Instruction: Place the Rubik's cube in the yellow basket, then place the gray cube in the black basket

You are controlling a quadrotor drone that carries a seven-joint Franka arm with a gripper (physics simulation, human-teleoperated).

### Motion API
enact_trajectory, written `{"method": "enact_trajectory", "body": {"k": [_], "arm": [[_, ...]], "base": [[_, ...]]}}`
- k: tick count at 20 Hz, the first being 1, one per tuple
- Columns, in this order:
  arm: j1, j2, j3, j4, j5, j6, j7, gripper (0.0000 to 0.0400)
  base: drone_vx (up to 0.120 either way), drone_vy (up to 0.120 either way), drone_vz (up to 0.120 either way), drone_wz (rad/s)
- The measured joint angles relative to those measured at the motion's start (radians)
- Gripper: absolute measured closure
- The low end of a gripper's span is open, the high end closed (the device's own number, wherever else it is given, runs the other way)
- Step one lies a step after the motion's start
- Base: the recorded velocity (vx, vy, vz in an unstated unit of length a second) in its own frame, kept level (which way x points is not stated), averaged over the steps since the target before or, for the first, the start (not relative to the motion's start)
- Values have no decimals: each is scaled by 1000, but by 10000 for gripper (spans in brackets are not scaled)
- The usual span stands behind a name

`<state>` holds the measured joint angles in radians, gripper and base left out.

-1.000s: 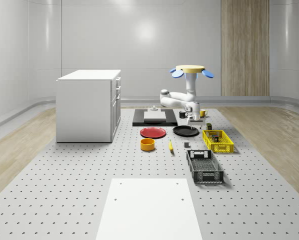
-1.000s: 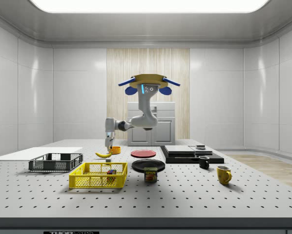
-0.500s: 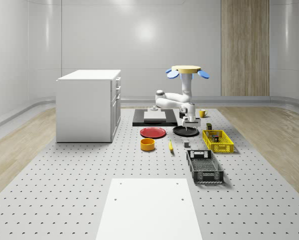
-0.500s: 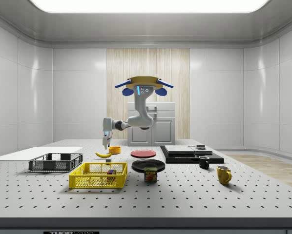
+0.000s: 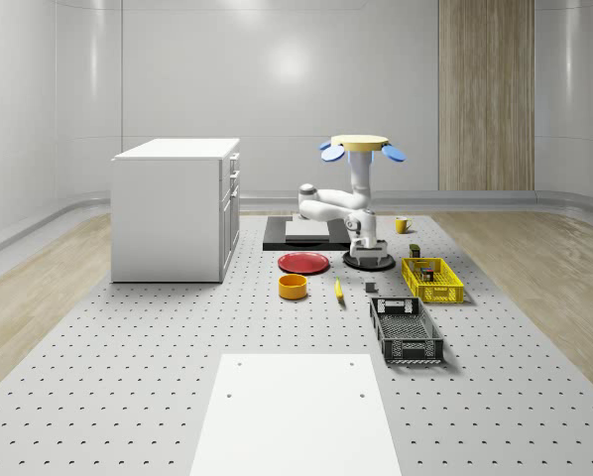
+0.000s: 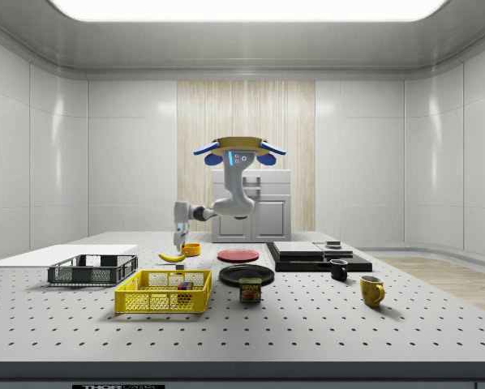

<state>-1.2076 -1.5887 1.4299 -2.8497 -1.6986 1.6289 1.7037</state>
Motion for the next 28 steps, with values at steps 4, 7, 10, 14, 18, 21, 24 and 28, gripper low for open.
{"method": "enact_trajectory", "body": {"k": [4, 7, 10, 14, 18, 21, 24, 28], "arm": [[0, -1, 0, 0, 0, 1, 0, 0], [0, -1, 0, 0, 1, 1, 0, 0], [-2, -3, -14, 2, -13, 7, 1, 0], [-9, -4, -64, 10, -59, 24, 2, 0], [-19, -3, -123, 23, -116, 43, 3, 0], [-28, 0, -153, 30, -144, 51, 8, 0], [-36, 4, -170, 36, -161, 54, 12, 0], [-50, 11, -178, 49, -169, 54, 15, 0]], "base": [[0, 0, -120, 0], [0, 0, -120, 0], [0, 0, -13, 0], [0, 0, 0, 0], [0, 0, 0, 0], [0, 0, 0, 0], [0, 0, 0, 0], [0, 0, 0, 0]]}}
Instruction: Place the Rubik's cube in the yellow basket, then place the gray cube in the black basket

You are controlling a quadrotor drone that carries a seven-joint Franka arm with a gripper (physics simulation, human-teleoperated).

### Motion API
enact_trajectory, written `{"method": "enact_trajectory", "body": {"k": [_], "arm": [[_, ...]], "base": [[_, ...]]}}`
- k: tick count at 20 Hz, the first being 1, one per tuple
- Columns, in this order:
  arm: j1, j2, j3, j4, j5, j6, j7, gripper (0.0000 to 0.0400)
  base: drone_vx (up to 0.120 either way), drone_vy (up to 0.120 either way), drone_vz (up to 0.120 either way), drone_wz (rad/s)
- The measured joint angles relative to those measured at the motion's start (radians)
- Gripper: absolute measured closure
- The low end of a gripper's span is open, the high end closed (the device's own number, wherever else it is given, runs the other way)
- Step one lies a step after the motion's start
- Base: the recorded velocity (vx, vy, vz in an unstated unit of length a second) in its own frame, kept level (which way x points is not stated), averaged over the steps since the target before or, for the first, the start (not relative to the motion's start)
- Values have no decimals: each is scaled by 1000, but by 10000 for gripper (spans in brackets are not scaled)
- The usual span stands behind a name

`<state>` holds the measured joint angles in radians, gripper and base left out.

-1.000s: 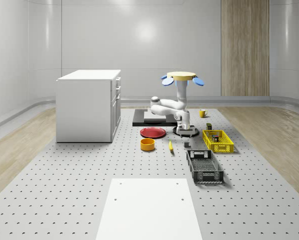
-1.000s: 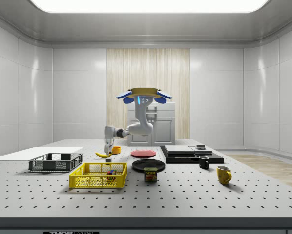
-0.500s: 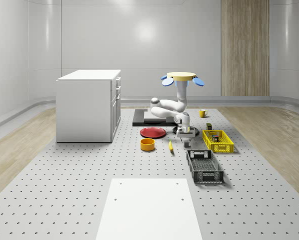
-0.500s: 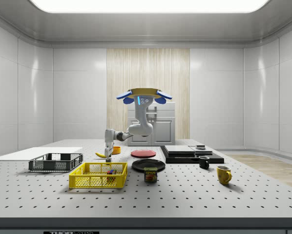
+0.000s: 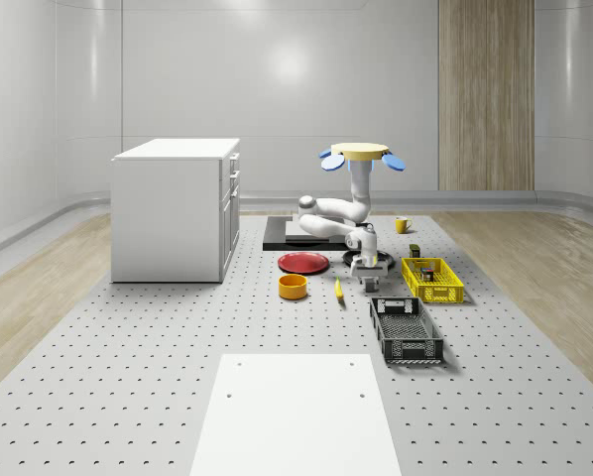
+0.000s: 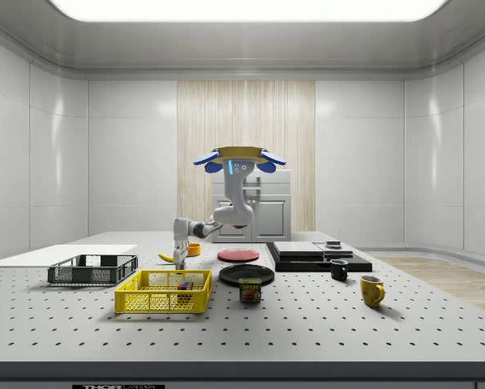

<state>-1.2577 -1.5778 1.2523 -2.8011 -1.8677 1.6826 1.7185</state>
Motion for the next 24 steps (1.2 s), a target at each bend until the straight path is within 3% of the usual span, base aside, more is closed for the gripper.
{"method": "enact_trajectory", "body": {"k": [7, 10, 13, 24], "arm": [[-15, 10, -1, 15, -3, -4, 1, 0], [-17, 12, -1, 18, -4, -6, 1, 73], [-18, 15, -2, 19, -4, -8, 0, 114], [-17, 21, -2, 20, -6, -13, -1, 147]], "base": [[0, 0, 0, 0], [0, 0, 0, 0], [0, 0, 0, 0], [0, 0, 0, 0]]}}
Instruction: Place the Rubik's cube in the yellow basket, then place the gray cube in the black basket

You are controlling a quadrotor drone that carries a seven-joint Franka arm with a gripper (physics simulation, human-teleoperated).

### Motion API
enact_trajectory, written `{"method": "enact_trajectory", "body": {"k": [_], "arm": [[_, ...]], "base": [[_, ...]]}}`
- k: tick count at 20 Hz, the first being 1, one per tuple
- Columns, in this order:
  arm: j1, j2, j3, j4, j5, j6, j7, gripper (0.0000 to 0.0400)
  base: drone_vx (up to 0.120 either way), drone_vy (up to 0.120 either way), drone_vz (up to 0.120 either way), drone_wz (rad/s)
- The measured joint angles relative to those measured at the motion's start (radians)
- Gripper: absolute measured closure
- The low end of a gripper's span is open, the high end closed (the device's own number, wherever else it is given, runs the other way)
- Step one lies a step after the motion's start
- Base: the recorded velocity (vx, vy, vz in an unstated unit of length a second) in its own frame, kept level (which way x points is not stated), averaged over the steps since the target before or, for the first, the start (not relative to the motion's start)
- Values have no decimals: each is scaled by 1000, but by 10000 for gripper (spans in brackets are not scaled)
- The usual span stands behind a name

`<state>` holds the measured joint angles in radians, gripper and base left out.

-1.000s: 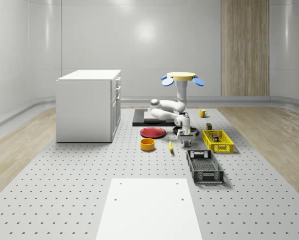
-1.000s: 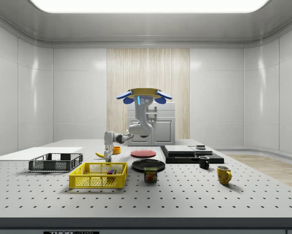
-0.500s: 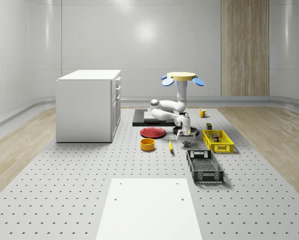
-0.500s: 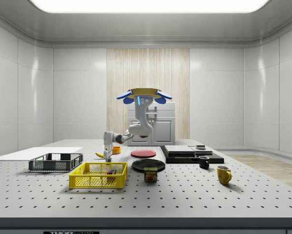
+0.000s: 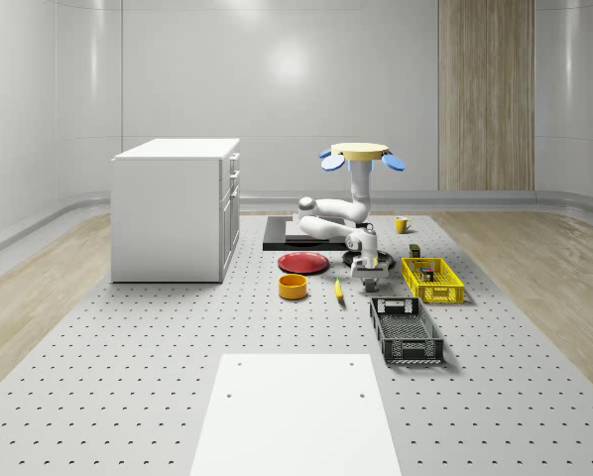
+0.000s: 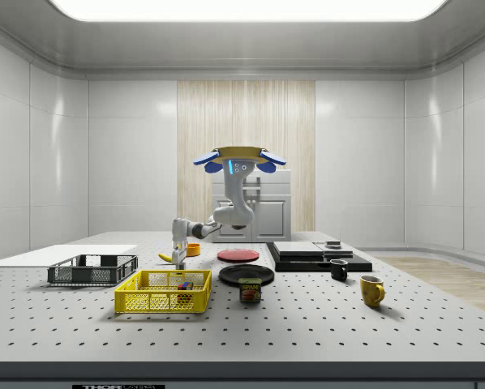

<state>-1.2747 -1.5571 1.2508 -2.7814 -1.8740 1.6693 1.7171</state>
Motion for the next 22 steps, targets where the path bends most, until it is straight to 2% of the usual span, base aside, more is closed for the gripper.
{"method": "enact_trajectory", "body": {"k": [4, 10, 16, 20, 22], "arm": [[6, 1, 28, -8, 26, -13, -1, 149], [18, 0, 105, -27, 97, -42, -1, 150], [22, -3, 145, -33, 136, -52, -1, 150], [22, -6, 154, -35, 146, -53, 0, 150], [22, -7, 157, -35, 149, -52, 0, 150]], "base": [[0, 0, 0, 0], [0, 0, 120, 0], [0, 0, 100, 0], [10, 120, 0, 0], [120, 120, 0, 0]]}}
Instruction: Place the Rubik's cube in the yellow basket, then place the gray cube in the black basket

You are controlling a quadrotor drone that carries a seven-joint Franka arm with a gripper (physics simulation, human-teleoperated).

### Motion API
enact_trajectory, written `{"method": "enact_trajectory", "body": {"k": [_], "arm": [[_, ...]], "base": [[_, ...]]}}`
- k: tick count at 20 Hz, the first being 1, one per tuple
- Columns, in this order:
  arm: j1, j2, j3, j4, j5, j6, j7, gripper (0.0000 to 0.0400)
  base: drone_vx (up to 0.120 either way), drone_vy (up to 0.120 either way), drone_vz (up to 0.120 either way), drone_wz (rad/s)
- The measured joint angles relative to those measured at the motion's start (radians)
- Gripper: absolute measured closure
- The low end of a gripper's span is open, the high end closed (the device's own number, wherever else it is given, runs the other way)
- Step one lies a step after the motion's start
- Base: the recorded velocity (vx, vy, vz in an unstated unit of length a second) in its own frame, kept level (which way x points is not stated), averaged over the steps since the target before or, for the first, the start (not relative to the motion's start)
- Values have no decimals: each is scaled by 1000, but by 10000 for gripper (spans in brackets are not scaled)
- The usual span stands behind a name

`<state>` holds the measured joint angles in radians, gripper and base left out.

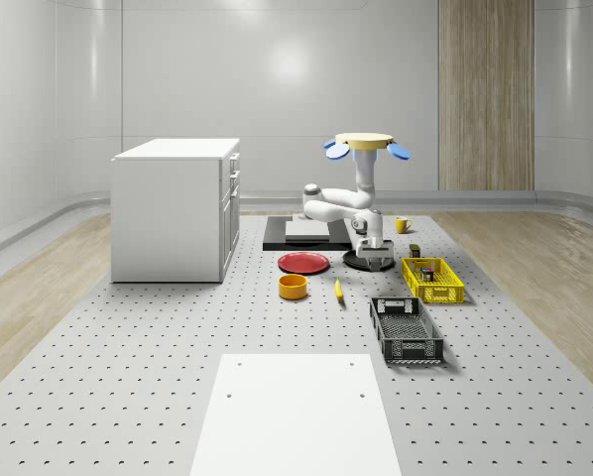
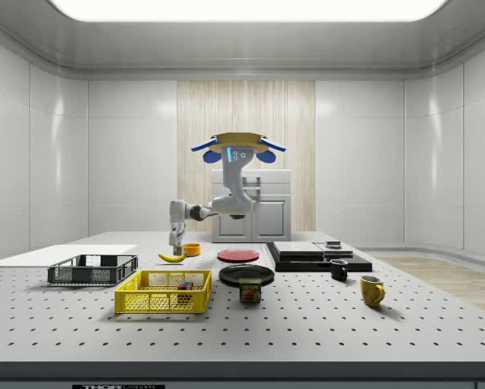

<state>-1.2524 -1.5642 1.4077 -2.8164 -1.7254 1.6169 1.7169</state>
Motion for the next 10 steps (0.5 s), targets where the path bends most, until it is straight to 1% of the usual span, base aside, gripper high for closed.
{"method": "enact_trajectory", "body": {"k": [7, 8, 10], "arm": [[-1, -5, 4, 0, 5, 4, 1, 150], [-1, -6, 4, 0, 5, 4, 1, 150], [-1, -7, 4, 0, 6, 5, 1, 150]], "base": [[120, 120, 0, 0], [120, 40, 0, 0], [120, 0, 0, 0]]}}
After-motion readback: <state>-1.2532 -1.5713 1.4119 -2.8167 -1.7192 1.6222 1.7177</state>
